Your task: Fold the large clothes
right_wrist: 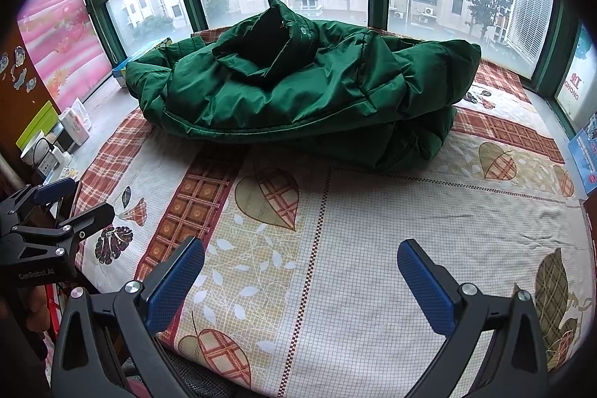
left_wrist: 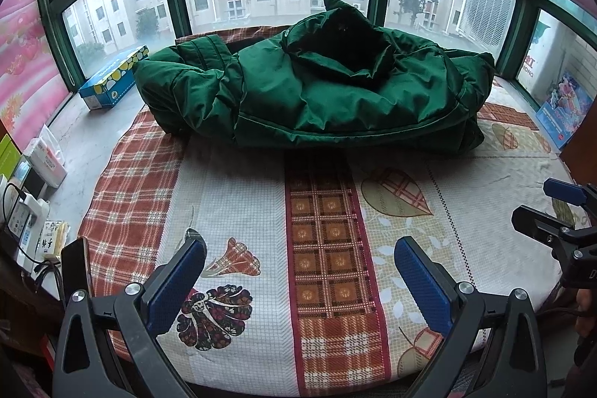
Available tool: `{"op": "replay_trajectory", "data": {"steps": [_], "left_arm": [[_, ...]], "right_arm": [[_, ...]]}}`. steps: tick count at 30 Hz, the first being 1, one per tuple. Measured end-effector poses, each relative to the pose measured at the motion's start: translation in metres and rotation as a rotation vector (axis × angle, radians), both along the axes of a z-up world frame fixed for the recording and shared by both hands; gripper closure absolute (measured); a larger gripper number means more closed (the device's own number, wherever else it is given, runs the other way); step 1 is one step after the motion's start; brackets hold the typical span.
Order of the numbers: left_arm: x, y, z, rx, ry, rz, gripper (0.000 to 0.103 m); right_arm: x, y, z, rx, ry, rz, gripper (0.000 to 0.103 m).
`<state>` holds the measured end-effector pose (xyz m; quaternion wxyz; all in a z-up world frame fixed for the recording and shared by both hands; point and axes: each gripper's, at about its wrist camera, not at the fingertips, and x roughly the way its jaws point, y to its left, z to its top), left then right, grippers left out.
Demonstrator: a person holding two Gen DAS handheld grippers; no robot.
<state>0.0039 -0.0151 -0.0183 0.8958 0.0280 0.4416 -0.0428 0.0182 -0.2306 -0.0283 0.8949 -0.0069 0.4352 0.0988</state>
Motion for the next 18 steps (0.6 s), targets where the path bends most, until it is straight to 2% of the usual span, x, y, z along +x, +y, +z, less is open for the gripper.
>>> {"op": "replay_trajectory", "data": {"steps": [18], "left_arm": [[0.019,0.006,-0.011,-0.007,0.053,0.007,0.000]], "right_arm": [[0.012,0.004,-0.008,-0.002,0.025,0.019,0.000]]}}
